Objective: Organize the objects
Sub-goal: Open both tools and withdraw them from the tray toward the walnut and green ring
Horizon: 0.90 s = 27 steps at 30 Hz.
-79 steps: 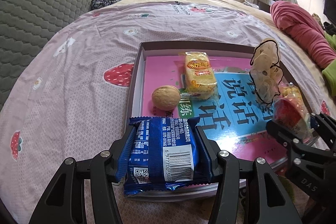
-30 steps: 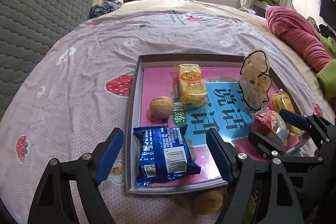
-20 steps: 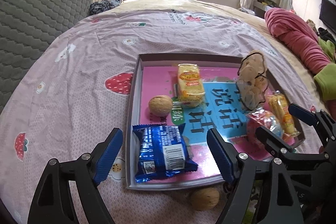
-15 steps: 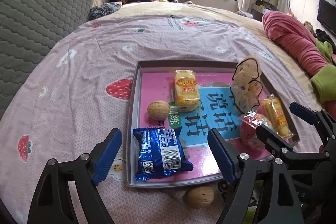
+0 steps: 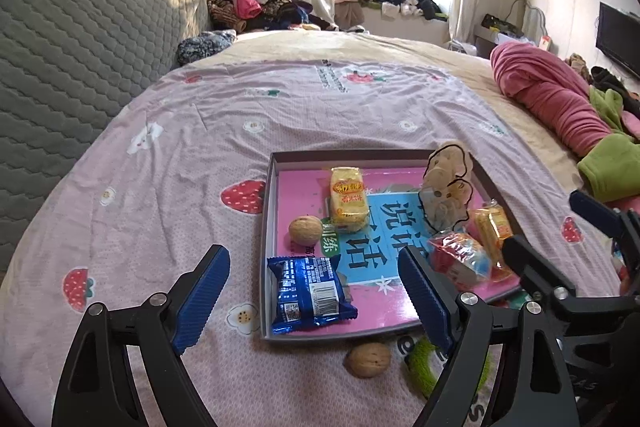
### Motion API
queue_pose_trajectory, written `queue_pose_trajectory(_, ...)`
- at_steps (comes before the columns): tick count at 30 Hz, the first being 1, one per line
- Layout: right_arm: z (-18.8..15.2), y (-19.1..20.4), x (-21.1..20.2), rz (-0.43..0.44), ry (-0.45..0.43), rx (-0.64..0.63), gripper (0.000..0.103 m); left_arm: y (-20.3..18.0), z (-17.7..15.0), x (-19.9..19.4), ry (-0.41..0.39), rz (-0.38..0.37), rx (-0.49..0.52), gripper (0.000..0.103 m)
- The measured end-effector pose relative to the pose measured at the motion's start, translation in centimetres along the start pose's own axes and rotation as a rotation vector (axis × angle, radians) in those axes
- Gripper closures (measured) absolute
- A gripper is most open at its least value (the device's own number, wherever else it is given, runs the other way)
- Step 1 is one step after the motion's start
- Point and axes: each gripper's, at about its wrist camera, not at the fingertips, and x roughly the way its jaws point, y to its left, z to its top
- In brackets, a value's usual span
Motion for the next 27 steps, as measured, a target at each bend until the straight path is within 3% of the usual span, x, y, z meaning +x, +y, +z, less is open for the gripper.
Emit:
queue_pose_trajectory(9, -0.6, -1.1, -4.0, -0.008, -0.001, 0.033, 0.006, 0.0, -0.6, -3.4, -0.035, 0.026, -0.003, 0.016)
queue_pose_trajectory(27, -0.2, -0.5, -12.5, -0.021, -0.038, -0.003, 0.004, 0.2, -3.8, -11.1, -0.013, 0.052, -0.02, 0.016)
